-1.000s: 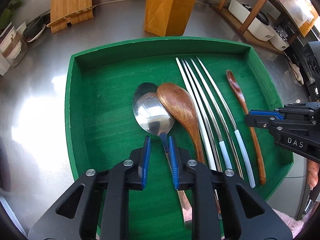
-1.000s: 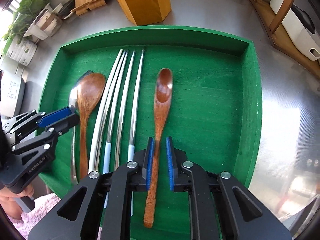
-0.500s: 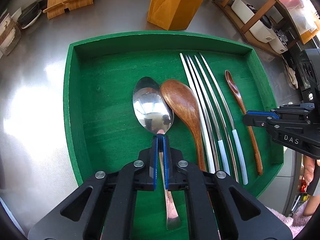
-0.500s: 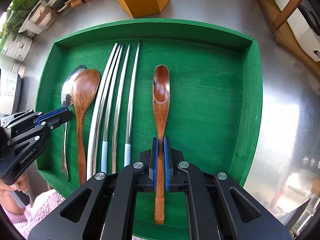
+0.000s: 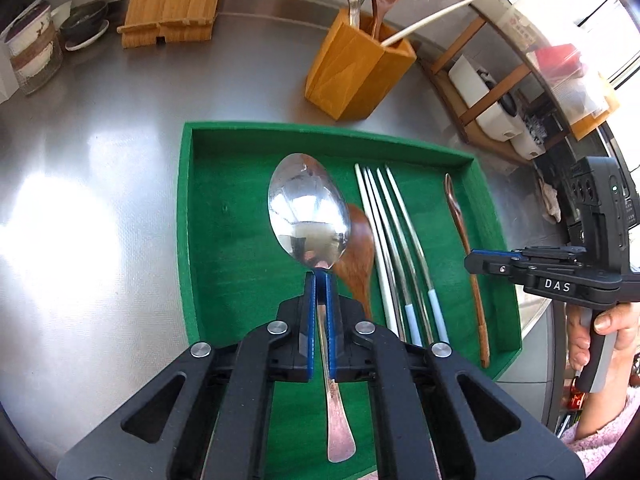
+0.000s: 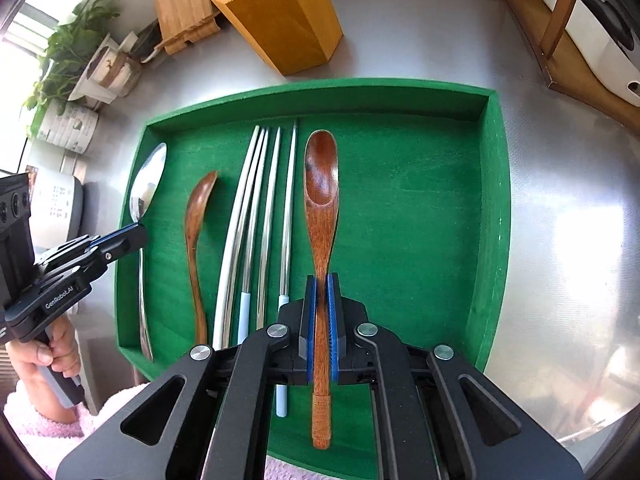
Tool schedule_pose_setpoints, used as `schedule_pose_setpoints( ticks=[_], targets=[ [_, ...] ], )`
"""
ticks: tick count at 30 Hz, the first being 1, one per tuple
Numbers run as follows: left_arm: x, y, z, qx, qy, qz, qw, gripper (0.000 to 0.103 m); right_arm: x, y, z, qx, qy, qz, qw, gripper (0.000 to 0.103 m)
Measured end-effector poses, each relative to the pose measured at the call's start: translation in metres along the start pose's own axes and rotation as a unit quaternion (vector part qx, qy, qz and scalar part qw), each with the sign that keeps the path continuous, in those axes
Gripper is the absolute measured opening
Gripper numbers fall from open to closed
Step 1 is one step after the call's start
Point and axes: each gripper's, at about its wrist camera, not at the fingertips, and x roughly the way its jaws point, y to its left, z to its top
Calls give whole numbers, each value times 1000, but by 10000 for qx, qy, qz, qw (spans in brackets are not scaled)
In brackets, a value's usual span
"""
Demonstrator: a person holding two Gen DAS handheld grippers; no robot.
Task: Organize utensils
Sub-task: 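Lift metal spoon and wooden spoon and lower them into the orange holder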
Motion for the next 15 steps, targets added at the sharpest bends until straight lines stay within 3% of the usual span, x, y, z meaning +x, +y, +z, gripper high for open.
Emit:
schedule_pose_setpoints(
  ticks=[6, 15],
  targets=[
    [-24, -6, 9, 134, -1038, -267, 9942, 4, -19, 2, 5, -89, -799, 280, 9964, 5],
    [-56, -15, 38, 387, -2499, -313, 9670, 4, -63, 6, 21, -331, -2499, 346, 9671, 5]
  ],
)
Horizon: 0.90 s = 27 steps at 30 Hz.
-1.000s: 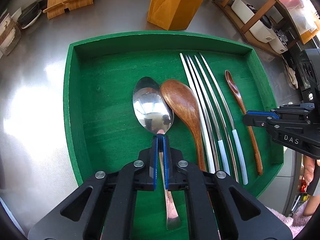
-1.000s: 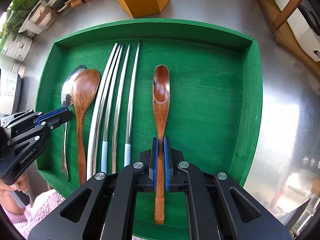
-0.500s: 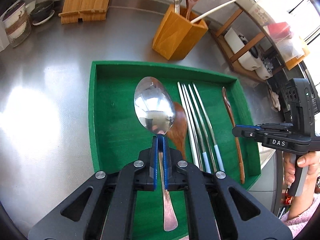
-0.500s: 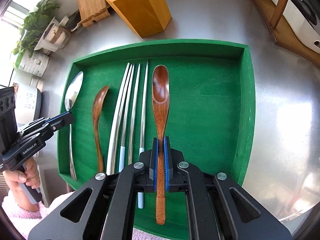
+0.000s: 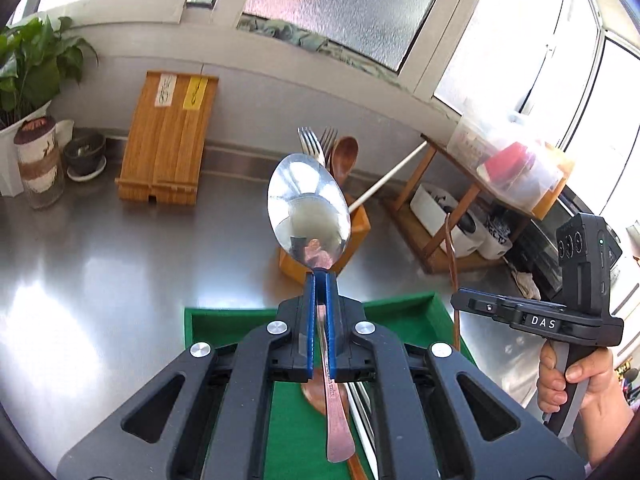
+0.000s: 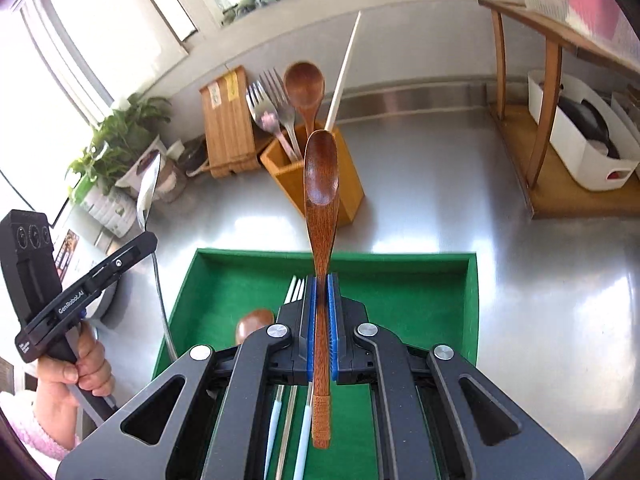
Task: Organize utensils
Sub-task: 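Lift metal spoon and wooden spoon and lower them into the orange holder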
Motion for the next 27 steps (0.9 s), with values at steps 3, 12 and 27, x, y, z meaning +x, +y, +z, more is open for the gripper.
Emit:
schedule_pose_setpoints(
  ticks=[3, 12, 27],
  targets=[
    [2, -3, 14, 57, -344, 9, 9994, 4, -9, 2, 14, -88, -450, 47, 9989, 5],
    [29, -11, 55, 301, -1052, -14, 9940, 4, -4, 10, 72, -182, -1475, 161, 9888, 5],
    [109, -21, 108, 585, -1453, 221, 9874, 4, 41, 14, 131, -235, -2159, 98, 9761, 5]
  ],
)
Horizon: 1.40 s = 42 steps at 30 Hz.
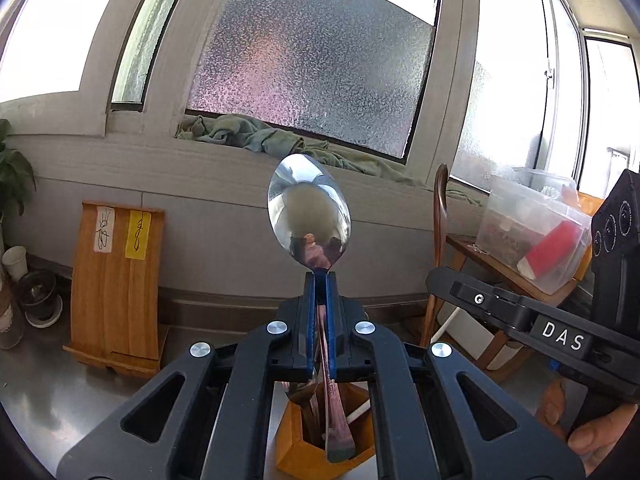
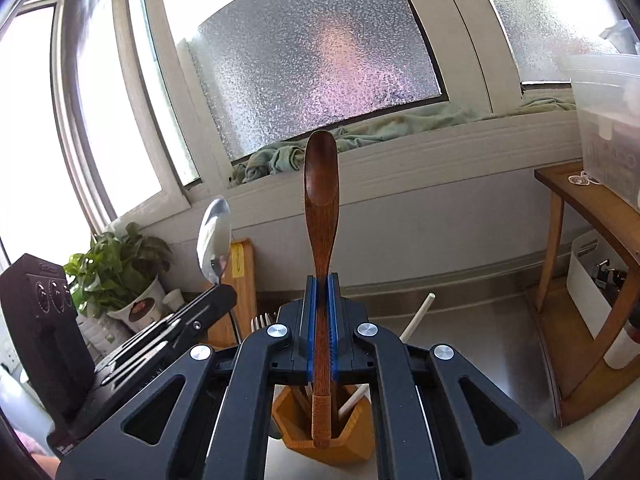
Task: Organize utensils
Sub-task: 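Lift metal spoon and wooden spoon and lower them into the orange holder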
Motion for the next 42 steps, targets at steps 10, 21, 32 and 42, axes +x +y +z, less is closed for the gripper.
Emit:
schedule_pose_setpoints(
  ticks=[10, 21, 32, 42],
  targets=[
    [21, 5, -5, -64, 6, -54, 10000, 4, 23, -4, -14, -214, 154, -93, 9996, 5],
    [4, 4, -35, 331, 170, -370, 9986, 4, 10, -8, -43, -418, 386, 19, 9984, 5],
    [-10, 13, -56, 241, 488, -573, 9969, 4, 8, -13, -69, -412, 874, 120, 9952, 5],
    [-17, 18, -61, 85, 765, -525, 9956, 16, 9, -16, -78, -262, 1129, 34, 9933, 9]
  ],
)
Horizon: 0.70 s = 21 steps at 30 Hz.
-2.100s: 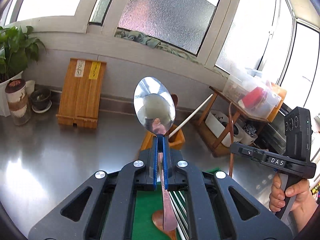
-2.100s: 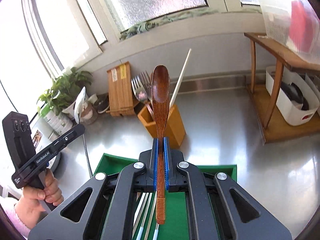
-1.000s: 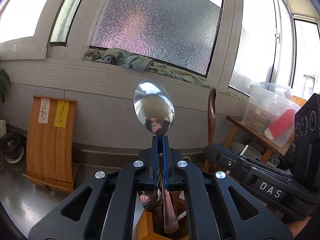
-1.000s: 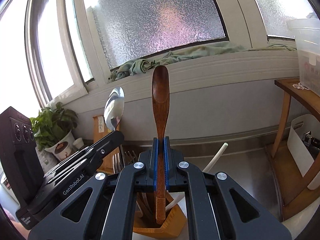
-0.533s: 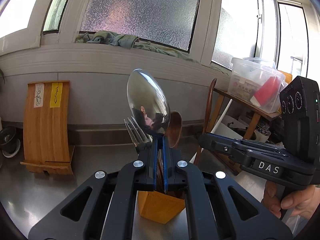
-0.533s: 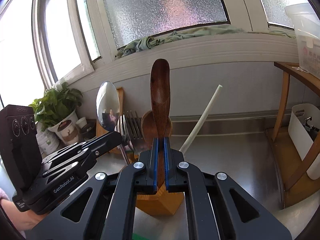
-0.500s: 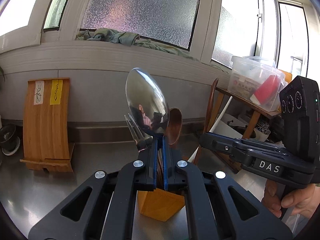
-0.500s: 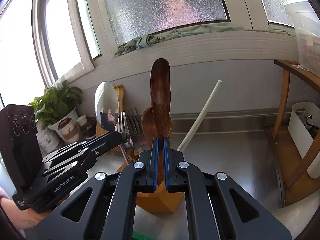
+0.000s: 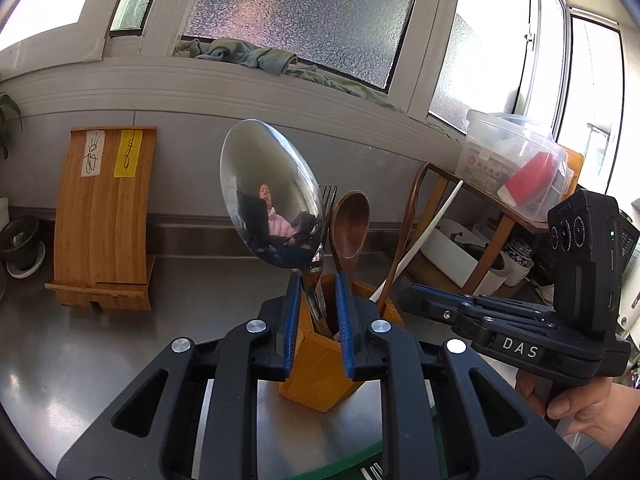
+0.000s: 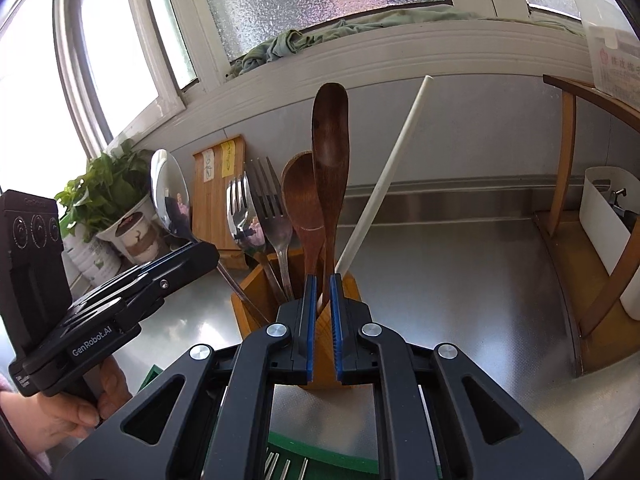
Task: Organize utensils
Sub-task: 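Lift metal spoon and wooden spoon and lower them into the orange holder, then open both tools and move them back over the green tray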
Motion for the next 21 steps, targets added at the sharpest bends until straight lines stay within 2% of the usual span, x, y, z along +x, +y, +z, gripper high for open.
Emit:
schedule_pose_setpoints(
  ticks=[4, 8, 9, 10, 11, 12, 13, 15, 18, 21],
  targets=[
    [-10, -3, -1, 18, 34, 24, 10000, 23, -11, -2, -2, 3, 0, -130, 9999, 9],
    [-25, -9, -2, 28, 77, 31, 10000, 36, -29, -4, -6, 9, -4, -234, 9997, 10],
    [-29, -11, -2, 36, 85, 43, 9999, 42, -35, -4, -7, 0, -1, -281, 9996, 13],
    [-33, -13, -2, 42, 125, 65, 9999, 47, -41, -3, -8, -21, 4, -309, 9995, 28],
    [-36, -16, -3, 47, 196, 86, 9998, 57, -46, -2, -9, -31, 10, -351, 9994, 41],
    [-39, -17, -4, 47, 256, 74, 9996, 63, -53, -1, -11, -31, -13, -405, 9992, 71],
    [-42, -20, -5, 56, 312, 61, 9995, 65, -61, 0, -13, -37, -77, -434, 9990, 81],
    [-48, -25, -9, 69, 462, 101, 9989, 80, -73, 2, -16, -70, -45, -489, 9988, 83],
    [-59, -28, -14, -75, 626, 137, 9979, 92, -84, 1, -23, -81, 130, -628, 9979, 97],
    [-69, -28, -19, -296, 826, 118, 9961, 95, -93, 1, -33, -75, 388, -661, 9970, 99]
  ],
)
